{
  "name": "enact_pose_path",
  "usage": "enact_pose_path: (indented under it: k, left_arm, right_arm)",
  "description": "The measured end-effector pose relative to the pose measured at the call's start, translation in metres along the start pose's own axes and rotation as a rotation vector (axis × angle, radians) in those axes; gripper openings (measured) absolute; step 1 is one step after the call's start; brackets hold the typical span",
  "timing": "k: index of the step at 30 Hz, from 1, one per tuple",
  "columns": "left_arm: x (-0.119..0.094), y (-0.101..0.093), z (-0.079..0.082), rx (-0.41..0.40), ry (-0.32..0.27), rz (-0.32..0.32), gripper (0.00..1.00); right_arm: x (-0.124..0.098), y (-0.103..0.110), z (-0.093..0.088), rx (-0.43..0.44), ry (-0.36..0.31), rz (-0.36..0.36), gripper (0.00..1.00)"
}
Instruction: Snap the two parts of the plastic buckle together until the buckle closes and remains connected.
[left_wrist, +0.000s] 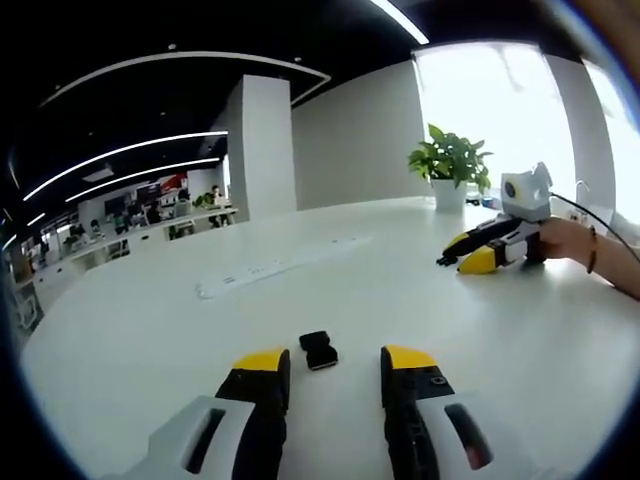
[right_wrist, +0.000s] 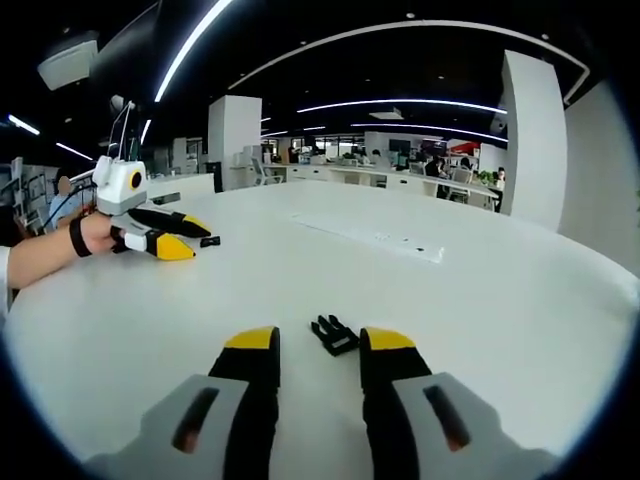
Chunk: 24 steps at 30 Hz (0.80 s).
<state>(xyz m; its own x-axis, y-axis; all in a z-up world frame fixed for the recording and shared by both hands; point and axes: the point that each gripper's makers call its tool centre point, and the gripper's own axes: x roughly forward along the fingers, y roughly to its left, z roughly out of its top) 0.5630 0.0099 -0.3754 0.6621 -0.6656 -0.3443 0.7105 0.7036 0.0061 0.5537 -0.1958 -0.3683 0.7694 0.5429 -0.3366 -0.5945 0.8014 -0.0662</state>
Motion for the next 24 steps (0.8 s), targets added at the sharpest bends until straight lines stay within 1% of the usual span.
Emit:
enact_pose_path:
  k: [4, 15, 22, 24]
  left_arm:
    - [0.0002, -0.0004, -0.0001, -0.002, 0.000, 0.001, 0.36]
    - [0.0003, -0.0007, -0.0002, -0.002, 0.000, -0.001, 0.35]
    - [0.0025, -0.0011, 0.0014, 0.014, -0.009, 0.024, 0.35]
    - [0.0025, 0.0000, 0.0014, 0.007, -0.008, 0.029, 0.35]
  right_arm:
    - [0.0007, 0.0027, 0.0004, -0.009, -0.003, 0.014, 0.26]
    - [0.0020, 0.0058, 0.0011, -0.017, -0.006, 0.038, 0.20]
    - [0.0037, 0.0038, 0.0021, -0.022, -0.009, 0.034, 0.20]
    - [0.0037, 0.0038, 0.0021, -0.021, -0.010, 0.034, 0.20]
